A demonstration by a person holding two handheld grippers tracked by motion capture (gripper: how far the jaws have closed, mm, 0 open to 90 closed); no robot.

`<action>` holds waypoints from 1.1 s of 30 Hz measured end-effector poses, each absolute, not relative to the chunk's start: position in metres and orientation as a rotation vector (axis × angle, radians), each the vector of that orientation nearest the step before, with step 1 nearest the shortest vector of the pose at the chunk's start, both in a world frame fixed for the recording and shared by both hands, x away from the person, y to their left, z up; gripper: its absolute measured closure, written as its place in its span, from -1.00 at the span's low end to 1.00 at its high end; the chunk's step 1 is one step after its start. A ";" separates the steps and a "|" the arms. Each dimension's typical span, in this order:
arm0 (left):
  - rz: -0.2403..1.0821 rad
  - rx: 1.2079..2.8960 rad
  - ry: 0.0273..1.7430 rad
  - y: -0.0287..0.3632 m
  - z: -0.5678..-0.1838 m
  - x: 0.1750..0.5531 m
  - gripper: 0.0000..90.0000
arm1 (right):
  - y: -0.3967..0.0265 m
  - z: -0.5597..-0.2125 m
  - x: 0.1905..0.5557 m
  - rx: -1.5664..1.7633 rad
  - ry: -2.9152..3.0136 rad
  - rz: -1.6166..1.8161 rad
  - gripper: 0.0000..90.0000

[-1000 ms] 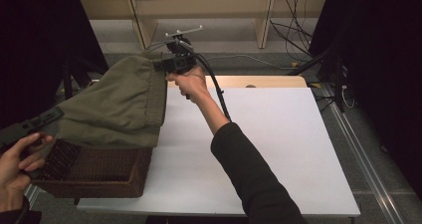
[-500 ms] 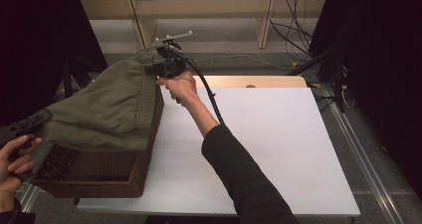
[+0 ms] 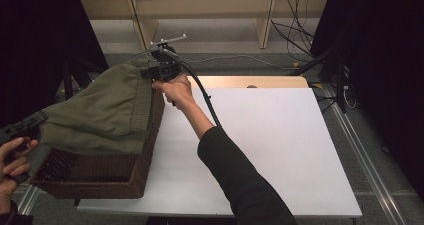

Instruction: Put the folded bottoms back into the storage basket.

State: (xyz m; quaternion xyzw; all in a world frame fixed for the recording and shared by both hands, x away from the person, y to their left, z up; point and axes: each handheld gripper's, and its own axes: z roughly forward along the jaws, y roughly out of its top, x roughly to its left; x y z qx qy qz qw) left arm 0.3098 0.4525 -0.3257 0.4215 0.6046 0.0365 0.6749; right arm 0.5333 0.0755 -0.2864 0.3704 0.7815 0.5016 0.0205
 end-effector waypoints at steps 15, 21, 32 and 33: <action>0.096 0.930 1.381 0.461 -0.329 0.307 0.89 | 0.091 -0.297 0.535 1.149 2.444 1.547 0.78; 0.107 0.928 1.391 0.464 -0.331 0.306 0.89 | 0.096 -0.301 0.536 1.152 2.451 1.542 0.78; 0.104 0.940 1.392 0.468 -0.331 0.305 0.89 | 0.101 -0.305 0.534 1.146 2.464 1.527 0.78; 0.106 0.940 1.397 0.469 -0.332 0.305 0.89 | 0.102 -0.305 0.534 1.145 2.468 1.527 0.78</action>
